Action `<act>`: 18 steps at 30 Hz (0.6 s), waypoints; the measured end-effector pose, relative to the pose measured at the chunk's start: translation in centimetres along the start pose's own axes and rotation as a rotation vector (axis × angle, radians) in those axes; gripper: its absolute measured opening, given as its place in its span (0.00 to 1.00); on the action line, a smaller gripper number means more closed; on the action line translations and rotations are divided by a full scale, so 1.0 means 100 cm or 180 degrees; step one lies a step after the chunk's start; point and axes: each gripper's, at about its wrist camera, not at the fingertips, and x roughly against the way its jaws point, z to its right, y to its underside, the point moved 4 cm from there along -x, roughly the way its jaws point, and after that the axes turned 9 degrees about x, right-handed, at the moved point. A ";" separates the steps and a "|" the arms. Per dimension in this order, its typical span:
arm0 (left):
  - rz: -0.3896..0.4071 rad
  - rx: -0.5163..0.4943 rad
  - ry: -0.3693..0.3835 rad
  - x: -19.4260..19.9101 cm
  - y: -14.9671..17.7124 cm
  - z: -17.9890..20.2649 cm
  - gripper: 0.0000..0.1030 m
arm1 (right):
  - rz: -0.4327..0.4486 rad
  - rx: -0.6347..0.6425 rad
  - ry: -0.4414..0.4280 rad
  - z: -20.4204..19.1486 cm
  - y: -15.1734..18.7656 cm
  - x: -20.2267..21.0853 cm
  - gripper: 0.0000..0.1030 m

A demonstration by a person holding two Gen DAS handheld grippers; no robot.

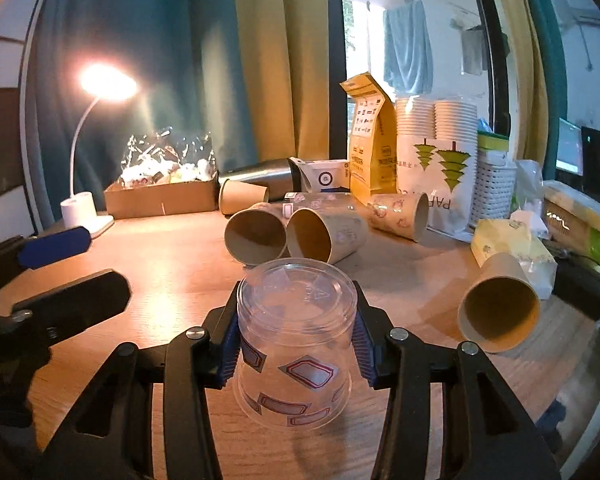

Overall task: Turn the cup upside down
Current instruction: 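Lower the clear cup rim-down onto the table with the right gripper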

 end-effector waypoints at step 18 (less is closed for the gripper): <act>-0.0028 -0.0009 -0.0001 0.000 0.000 0.001 0.82 | -0.0136 -0.0099 0.0009 0.005 0.002 -0.009 0.52</act>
